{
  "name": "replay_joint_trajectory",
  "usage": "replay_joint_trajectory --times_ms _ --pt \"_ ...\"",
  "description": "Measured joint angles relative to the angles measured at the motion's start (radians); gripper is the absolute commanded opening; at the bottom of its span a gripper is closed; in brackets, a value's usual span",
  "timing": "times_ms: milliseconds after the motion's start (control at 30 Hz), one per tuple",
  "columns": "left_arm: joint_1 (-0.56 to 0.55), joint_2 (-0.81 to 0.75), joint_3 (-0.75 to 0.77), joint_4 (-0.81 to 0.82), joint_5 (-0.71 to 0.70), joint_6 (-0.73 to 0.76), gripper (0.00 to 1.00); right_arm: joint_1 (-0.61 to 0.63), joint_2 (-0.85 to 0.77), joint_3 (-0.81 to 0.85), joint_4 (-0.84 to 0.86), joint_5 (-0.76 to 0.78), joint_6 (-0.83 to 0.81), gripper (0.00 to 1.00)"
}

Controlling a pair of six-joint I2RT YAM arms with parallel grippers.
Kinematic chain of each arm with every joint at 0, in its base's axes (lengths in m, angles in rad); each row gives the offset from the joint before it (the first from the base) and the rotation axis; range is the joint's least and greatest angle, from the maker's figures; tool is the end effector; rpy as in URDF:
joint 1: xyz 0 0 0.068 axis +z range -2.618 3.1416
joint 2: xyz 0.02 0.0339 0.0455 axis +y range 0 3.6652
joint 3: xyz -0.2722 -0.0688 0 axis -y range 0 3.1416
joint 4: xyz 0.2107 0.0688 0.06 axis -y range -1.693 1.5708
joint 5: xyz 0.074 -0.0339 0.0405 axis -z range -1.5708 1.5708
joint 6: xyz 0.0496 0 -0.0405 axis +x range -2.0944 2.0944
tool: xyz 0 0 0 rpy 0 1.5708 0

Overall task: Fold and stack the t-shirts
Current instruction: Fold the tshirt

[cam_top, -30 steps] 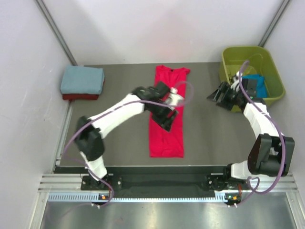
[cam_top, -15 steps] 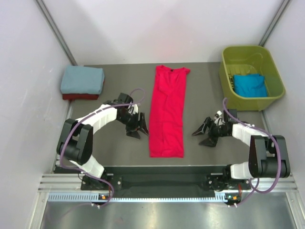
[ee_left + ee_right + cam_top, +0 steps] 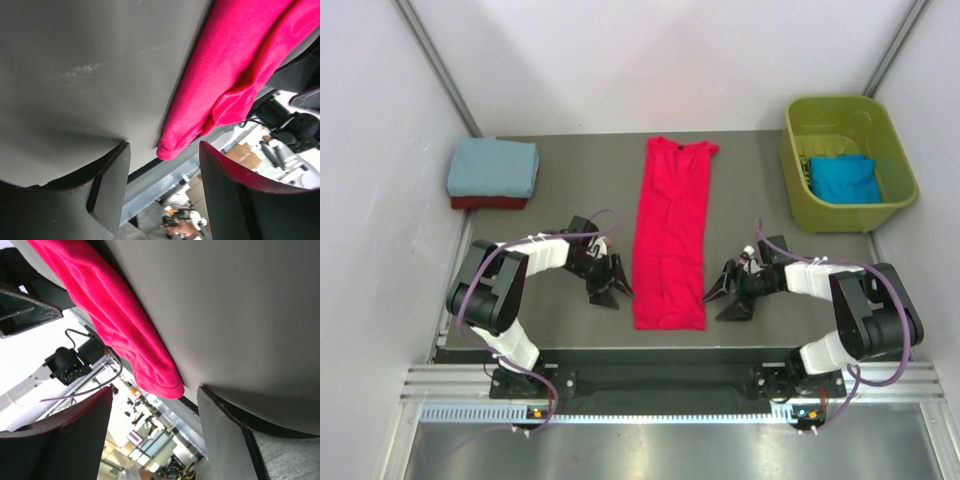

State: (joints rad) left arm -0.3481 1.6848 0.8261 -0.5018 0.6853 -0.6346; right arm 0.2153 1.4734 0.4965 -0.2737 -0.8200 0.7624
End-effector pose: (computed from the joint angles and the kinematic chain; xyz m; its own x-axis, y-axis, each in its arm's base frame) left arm 0.2314 -0.1174 0.1537 -0.9705 -0.1361 0.1988 -0.2323 0.7476 -0.6222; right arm 0.1829 0.0771 0.1410 -0.9265 0.2797 0.2517 0.3724 0.5865 0.7193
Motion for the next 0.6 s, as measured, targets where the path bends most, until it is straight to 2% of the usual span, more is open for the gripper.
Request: replay_joint_trajectory --times_ms 467,600 --pt "-0.041 0.002 -0.087 0.150 0.084 -0.122 0.59 0.130 0.052 0.005 0.090 -0.018 0.070 0.62" --pt "-0.061 0.001 -0.092 0.166 0.085 -0.130 0.54 0.143 0.054 0.005 0.099 -0.011 0.079 0.61"
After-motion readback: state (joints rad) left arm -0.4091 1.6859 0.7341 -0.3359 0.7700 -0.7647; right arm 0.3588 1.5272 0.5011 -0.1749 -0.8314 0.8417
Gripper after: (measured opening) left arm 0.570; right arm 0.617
